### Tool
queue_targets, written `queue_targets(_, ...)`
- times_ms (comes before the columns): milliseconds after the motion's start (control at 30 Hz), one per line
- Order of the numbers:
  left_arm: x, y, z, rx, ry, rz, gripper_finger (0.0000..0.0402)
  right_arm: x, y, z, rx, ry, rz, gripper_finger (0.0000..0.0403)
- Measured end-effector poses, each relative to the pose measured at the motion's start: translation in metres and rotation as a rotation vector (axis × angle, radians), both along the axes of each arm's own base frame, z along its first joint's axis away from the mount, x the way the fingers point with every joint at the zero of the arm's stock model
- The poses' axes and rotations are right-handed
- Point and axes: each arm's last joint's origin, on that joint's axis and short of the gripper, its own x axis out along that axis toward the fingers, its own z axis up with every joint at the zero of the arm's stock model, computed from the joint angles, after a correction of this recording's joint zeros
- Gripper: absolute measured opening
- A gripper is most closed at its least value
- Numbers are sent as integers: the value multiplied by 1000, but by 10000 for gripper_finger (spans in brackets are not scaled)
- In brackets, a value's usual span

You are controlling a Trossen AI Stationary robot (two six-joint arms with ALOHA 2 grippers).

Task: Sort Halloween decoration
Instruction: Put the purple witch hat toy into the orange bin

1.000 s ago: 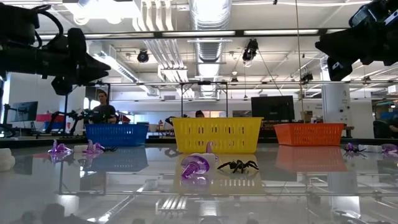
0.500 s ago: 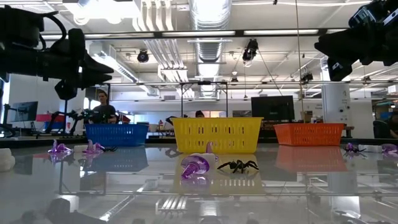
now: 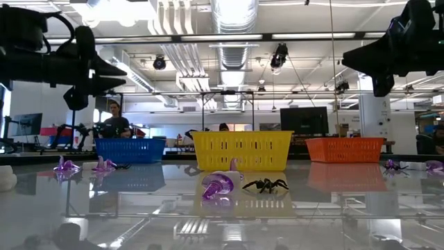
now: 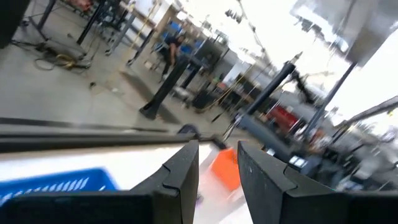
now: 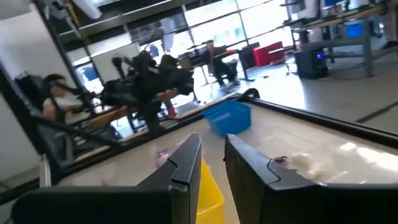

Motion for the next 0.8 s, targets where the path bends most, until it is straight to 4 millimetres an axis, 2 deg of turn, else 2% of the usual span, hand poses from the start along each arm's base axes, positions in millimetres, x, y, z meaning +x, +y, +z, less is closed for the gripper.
queue_targets(333,0,0,10,-4,-71,-8,107,0,0,0,36,-9,2,136)
queue_targets(467,2,1,30,29,-87,-7,122,0,0,4,29,-48,1,159)
queue_targets(633,6,4,62,109,-61,7,122,-7,-3,26,-48,-260,-119,166)
queue_targets(733,11,7,81,139,24,-8,116,-12,-4,38,-80,-375,-163,166)
queue_targets(800,17,9,90,133,120,-49,112,-13,-4,39,-91,-387,-164,166)
